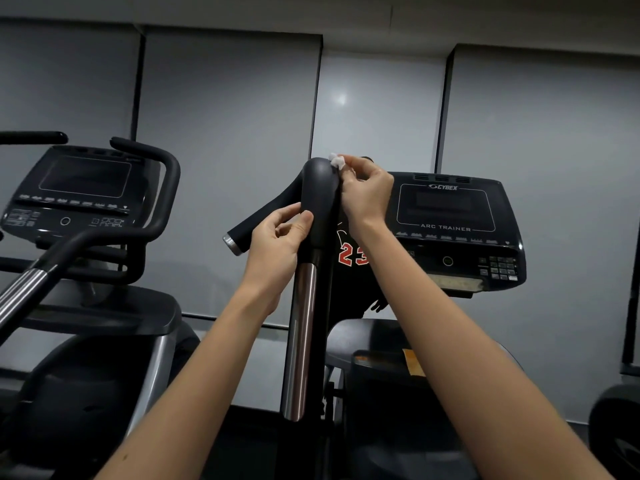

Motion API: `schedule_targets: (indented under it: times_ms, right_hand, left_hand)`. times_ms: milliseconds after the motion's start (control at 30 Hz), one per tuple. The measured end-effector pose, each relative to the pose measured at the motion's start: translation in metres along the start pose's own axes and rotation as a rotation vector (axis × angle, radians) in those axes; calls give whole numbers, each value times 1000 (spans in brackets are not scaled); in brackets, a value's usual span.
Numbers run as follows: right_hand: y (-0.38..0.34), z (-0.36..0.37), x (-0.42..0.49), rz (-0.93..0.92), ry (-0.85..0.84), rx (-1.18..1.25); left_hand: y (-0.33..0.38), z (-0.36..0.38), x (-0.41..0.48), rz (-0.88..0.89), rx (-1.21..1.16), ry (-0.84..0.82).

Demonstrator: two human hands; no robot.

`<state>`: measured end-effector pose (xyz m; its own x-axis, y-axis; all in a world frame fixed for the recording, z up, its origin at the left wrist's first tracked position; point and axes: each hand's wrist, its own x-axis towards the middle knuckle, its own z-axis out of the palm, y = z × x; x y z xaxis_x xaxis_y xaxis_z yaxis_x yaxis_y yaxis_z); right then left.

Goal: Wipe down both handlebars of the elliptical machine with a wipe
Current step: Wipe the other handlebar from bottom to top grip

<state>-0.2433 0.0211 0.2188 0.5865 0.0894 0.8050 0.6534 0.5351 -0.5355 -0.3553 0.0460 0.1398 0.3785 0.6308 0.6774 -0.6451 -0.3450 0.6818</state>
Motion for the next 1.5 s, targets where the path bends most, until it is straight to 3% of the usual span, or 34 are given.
schedule_targets:
  times_ms: [133,233,367,533,767,933,1167,1267,1367,1500]
  right_hand:
    - [-3,1,5,131,-31,50]
    - [-11,-7,-2,126,-82,57]
    - [-18,-31,-30,4,-206,50]
    - [-3,-57,-84,-324,-284,-151]
    - [0,-50,-82,-482,-191,-219]
    - [-15,-23,-31,-435,-106,-218]
    - [-6,0,32,-34,-221,-201]
    - [-11,-5,30,35,-269,-169]
    - [-22,-19,11,-38,-336,-86]
    - [-20,-39,-32,-361,-314,-227]
  left_hand:
    - [1,2,-2,4,-11,2]
    - [1,2,-2,-2,-10,0]
    - [1,1,-1,-9,-3,13]
    - [5,0,-1,-37,-28,1]
    - [9,-3,-3,-80,-64,-21]
    - [8,-3,-2,-72,-65,-17]
    - [4,-4,0,-60,-5,-19]
    - [4,-4,0,-63,-10,-19]
    - [6,-3,-1,-62,-34,-16]
    - [7,-1,-2,-58,-56,-8]
